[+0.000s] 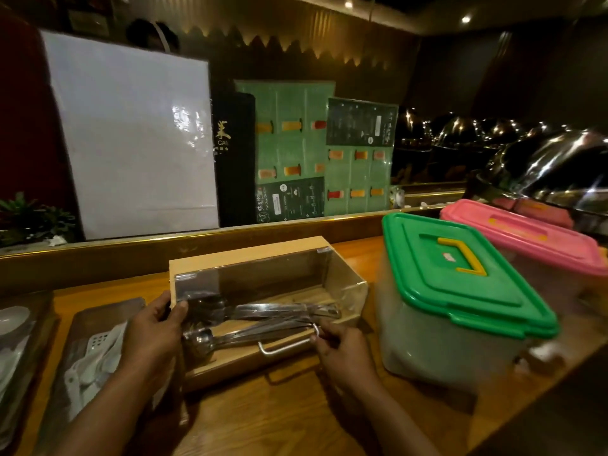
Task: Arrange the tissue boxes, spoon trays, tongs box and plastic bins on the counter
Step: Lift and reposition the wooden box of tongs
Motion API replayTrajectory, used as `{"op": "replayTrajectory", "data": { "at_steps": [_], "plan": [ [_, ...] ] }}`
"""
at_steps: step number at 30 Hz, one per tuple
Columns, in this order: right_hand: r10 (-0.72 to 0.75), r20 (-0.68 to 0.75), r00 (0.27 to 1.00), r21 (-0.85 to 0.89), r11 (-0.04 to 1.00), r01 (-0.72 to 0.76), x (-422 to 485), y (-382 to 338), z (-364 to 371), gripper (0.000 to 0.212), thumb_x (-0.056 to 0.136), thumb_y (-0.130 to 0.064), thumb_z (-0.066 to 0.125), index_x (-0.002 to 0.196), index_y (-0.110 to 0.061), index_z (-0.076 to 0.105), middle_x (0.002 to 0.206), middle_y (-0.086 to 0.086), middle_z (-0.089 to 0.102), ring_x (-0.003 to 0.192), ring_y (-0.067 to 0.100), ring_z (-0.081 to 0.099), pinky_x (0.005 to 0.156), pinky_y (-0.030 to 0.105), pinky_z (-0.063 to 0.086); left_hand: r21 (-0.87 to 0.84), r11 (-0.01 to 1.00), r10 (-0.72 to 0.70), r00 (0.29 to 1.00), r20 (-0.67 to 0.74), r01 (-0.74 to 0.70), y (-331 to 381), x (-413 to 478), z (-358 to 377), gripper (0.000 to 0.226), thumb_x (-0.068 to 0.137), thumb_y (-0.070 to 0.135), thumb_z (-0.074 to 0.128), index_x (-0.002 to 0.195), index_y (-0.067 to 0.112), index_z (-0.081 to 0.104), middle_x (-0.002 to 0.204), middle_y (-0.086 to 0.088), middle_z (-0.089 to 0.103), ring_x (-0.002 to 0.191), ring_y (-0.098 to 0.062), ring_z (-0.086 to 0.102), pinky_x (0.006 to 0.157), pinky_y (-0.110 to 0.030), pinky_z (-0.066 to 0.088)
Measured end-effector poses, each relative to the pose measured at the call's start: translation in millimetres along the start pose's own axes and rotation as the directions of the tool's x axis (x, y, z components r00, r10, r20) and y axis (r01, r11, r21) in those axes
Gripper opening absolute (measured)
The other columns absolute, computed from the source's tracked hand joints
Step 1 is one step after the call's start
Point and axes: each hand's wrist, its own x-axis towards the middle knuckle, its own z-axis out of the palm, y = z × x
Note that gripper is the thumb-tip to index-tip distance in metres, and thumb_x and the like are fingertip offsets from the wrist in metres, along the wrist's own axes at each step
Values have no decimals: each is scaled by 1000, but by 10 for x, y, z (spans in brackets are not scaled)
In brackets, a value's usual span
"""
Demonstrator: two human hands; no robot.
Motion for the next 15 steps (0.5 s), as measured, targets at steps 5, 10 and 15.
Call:
{"op": "replayTrajectory", "data": {
  "at_steps": [5, 10, 15],
  "plan": [
    [-142, 216, 966, -193, 964, 185, -157, -227, -426, 50, 89, -30, 71, 137, -31, 57, 121, -13, 68, 98, -7, 61, 81, 11, 50, 108, 994, 44, 991, -124, -31, -21, -121, 51, 45, 100, 31, 58, 144, 31, 50, 136, 0, 60, 117, -28, 60, 88, -53, 54],
    [-585, 181, 791, -258, 747, 612, -340, -456, -1317, 31, 87, -38, 69, 118, -31, 69, 113, -14, 69, 102, 0, 63, 88, 26, 54, 353, 903, 352, 891, -286, -244, 61, -591, 345, 48, 96, 41, 61, 141, 39, 46, 135, -6, 61, 115, -29, 62, 89, -57, 55],
    [-777, -194, 598, -475, 608, 636, -162, -154, -2397, 25, 84, -26, 70, 106, -14, 72, 114, 4, 66, 110, 22, 60, 94, 43, 49, 440, 692, 672, 733, -105, -572, 383, -1495, 1519, 44, 91, 7, 66, 135, 13, 59, 140, -5, 56, 129, -13, 48, 107, -24, 40]
  ]
}}
